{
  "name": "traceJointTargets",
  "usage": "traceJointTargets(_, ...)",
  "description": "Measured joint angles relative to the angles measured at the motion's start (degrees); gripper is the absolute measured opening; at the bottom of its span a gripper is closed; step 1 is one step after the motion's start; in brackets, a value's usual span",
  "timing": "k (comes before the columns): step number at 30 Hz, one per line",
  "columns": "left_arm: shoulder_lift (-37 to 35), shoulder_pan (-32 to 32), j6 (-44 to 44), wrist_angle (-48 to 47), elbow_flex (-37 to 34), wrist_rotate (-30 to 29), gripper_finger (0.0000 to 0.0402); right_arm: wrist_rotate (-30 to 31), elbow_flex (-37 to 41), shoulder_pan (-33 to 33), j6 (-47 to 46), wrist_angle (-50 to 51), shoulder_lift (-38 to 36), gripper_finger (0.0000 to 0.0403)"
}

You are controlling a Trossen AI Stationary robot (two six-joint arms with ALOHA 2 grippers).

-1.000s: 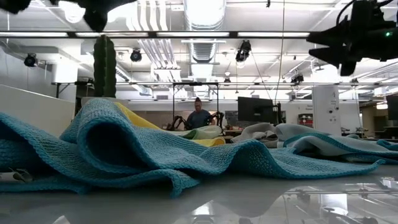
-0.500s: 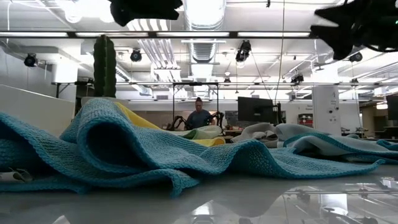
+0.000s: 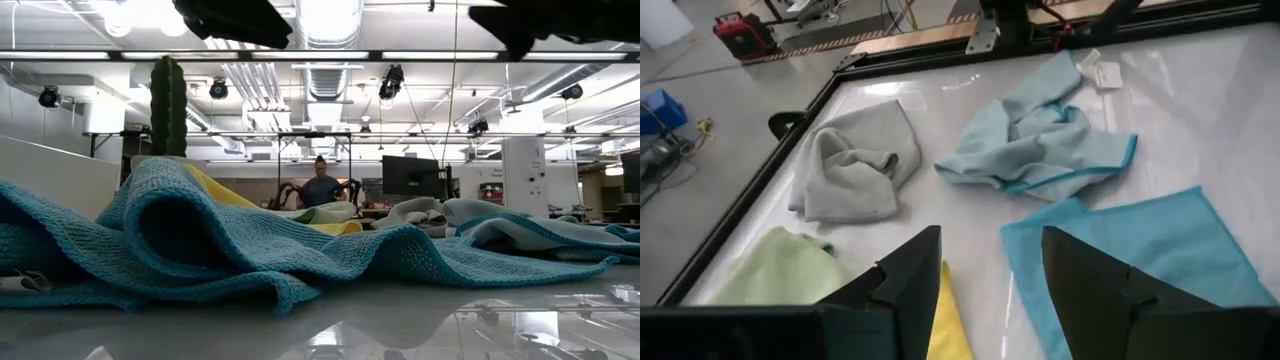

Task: Fold microfiber towels
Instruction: Fold the yellow microfiber towel

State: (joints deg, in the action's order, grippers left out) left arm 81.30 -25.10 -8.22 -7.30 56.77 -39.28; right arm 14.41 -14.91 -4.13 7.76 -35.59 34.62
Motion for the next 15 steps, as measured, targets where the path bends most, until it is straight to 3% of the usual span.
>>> traceJointTargets(15,-0.2,-0.1,-0.4,-0.1,-2.1,0.0,0.0161,0.1,-13.4,-0.9,-2.3,0.2,33.6,0.0235)
